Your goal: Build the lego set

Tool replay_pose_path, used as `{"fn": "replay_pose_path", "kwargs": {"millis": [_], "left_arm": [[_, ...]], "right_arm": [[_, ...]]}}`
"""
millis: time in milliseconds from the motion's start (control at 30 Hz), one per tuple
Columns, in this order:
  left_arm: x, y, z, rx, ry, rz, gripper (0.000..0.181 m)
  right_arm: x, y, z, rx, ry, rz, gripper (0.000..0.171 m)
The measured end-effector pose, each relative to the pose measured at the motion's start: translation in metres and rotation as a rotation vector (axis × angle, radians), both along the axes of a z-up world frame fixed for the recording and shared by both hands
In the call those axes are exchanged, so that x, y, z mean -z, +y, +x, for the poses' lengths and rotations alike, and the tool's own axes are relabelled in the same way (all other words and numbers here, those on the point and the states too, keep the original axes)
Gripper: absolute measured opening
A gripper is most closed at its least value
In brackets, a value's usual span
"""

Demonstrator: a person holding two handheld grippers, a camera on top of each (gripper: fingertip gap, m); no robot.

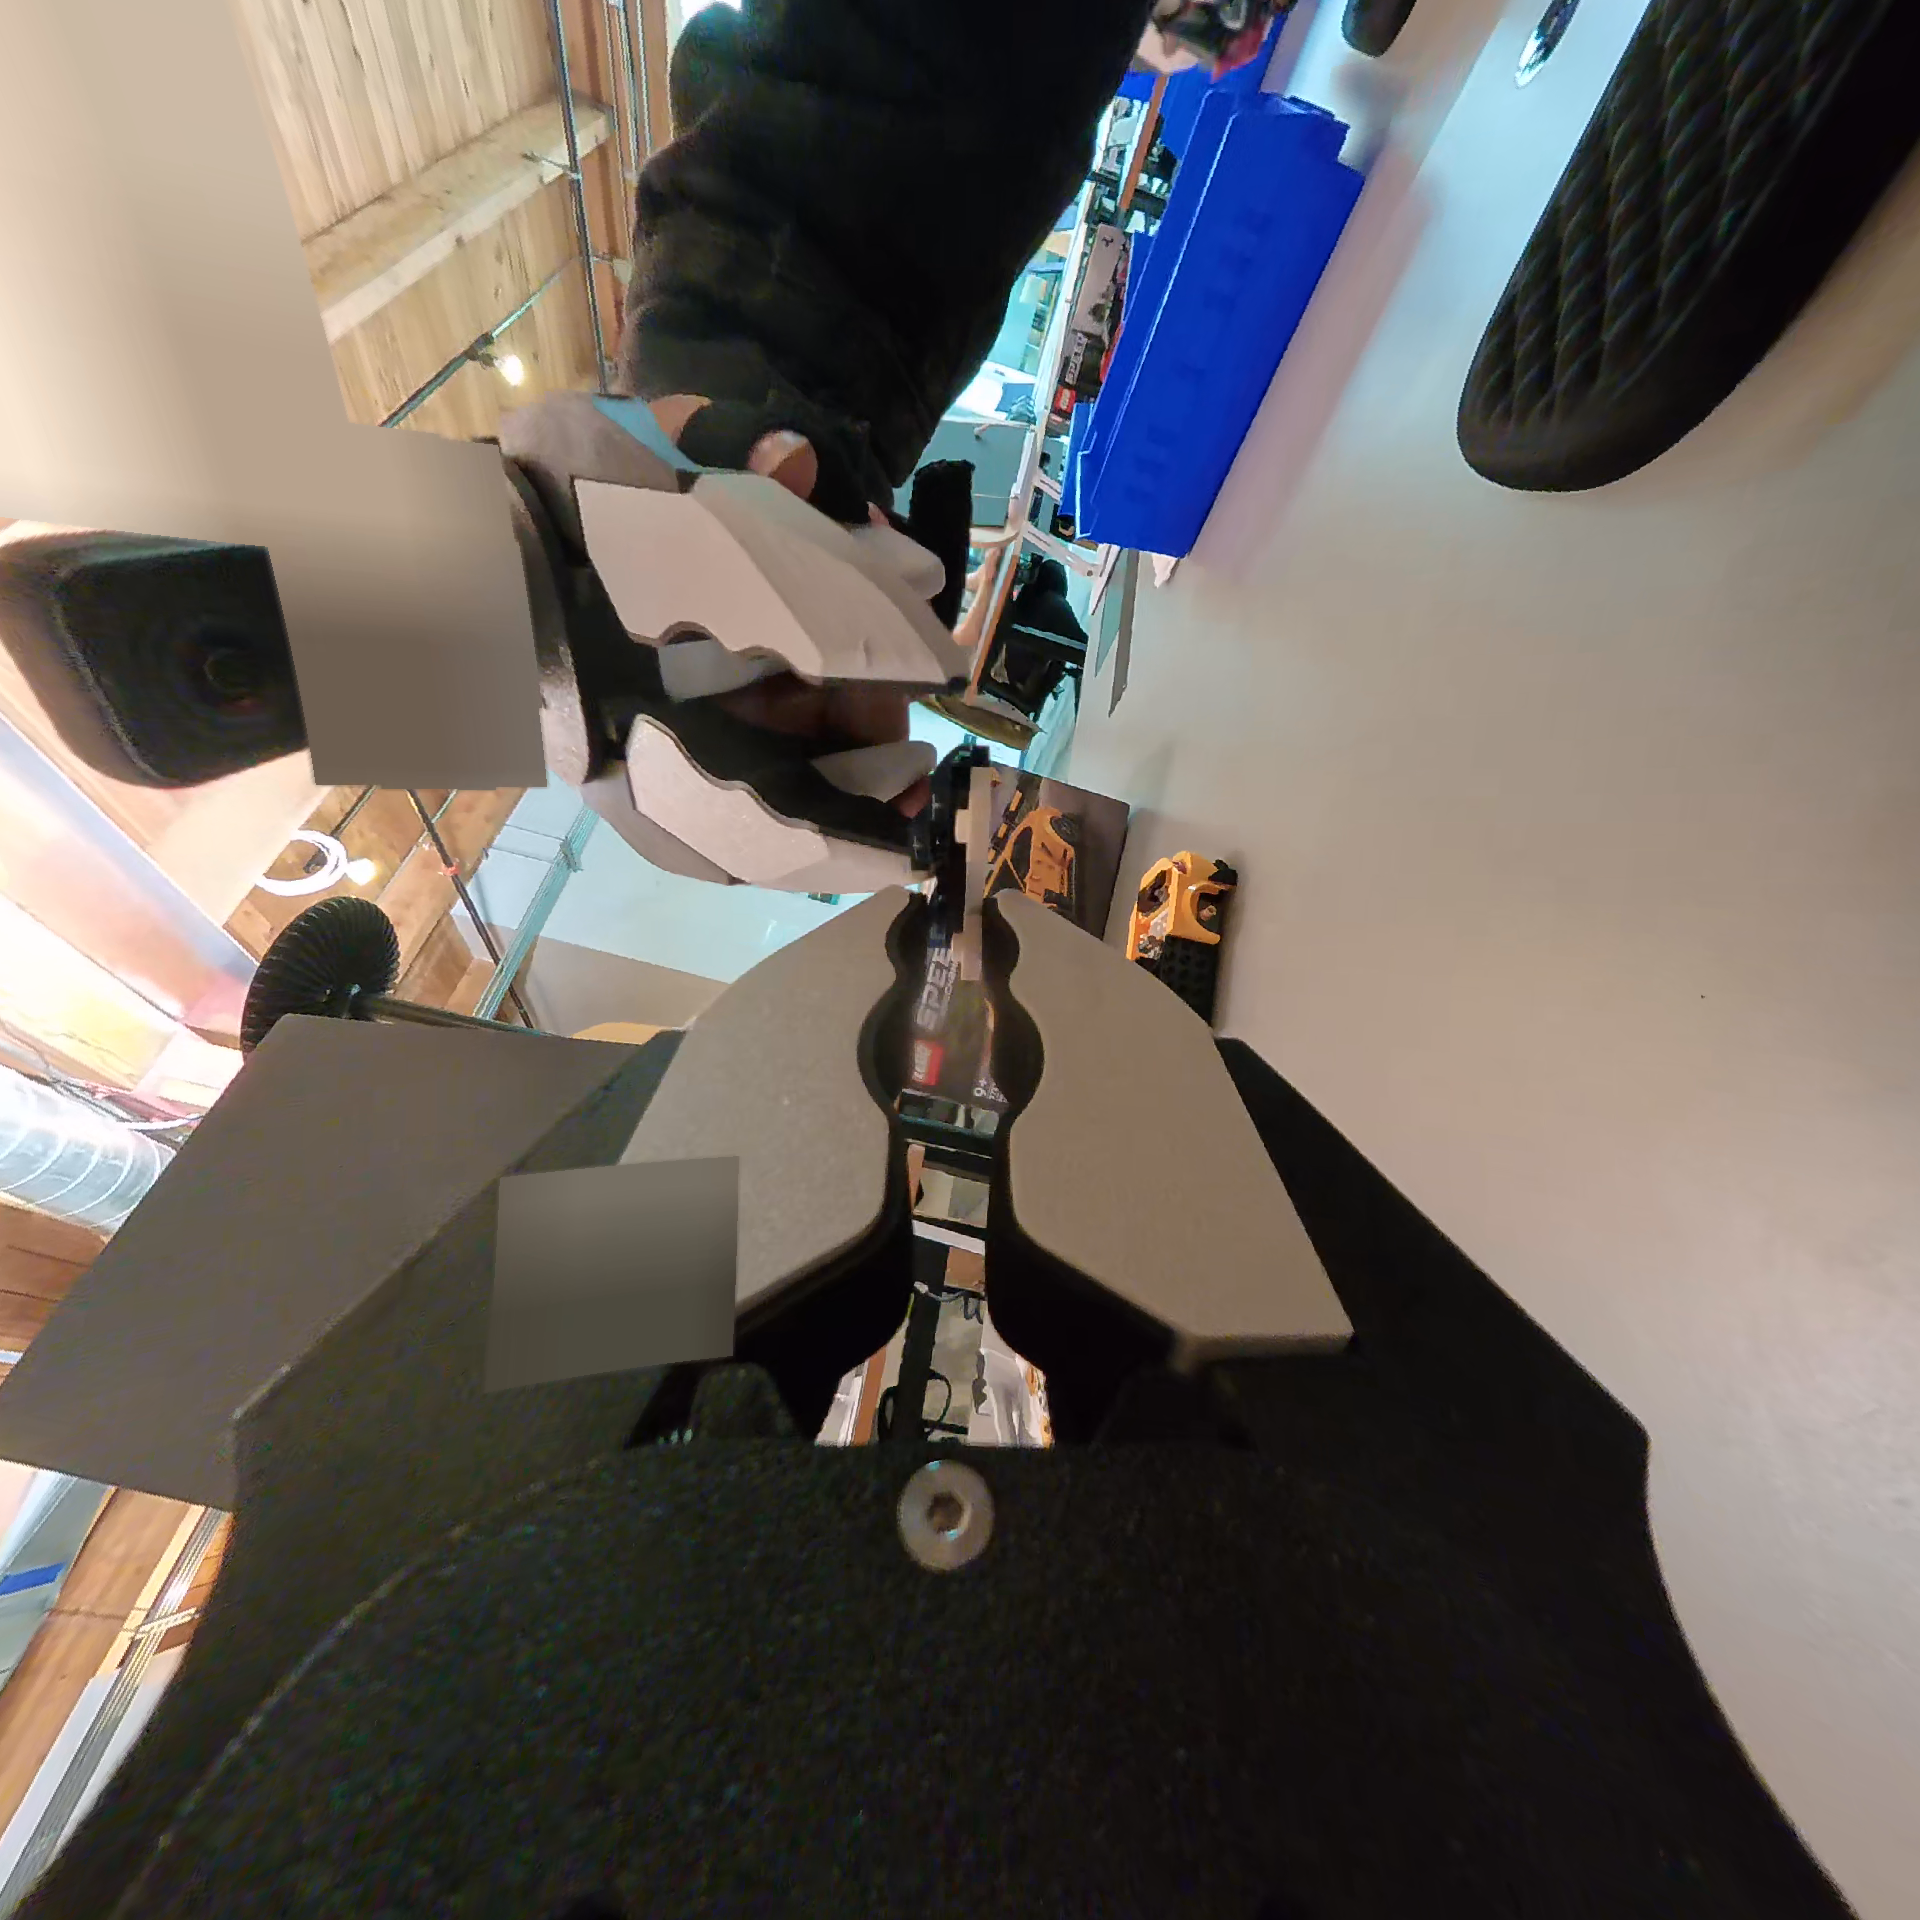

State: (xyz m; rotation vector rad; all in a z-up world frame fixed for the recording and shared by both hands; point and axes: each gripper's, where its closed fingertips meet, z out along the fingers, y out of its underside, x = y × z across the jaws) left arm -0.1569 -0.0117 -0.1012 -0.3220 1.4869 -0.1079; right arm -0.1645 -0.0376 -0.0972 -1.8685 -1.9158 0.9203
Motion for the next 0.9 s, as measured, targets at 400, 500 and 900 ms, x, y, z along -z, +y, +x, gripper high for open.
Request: {"fn": "replay_pose_path", "kwargs": {"millis": [400, 500, 900], "left_arm": [[-0.005, -0.002, -0.001, 0.008, -0.024, -0.007, 0.009], [-0.005, -0.003, -0.001, 0.008, -0.024, -0.005, 0.009], [-0.016, -0.001, -0.007, 0.041, -0.054, -0.117, 0.009]], "right_arm": [[-0.004, -0.004, 0.0, 0.029, 0.019, 0.119, 0.032], [-0.007, -0.003, -0.001, 0.039, 0.042, 0.151, 0.033], [-0.016, 0.001, 0.001, 0.092, 0.224, 0.525, 0.032]]}}
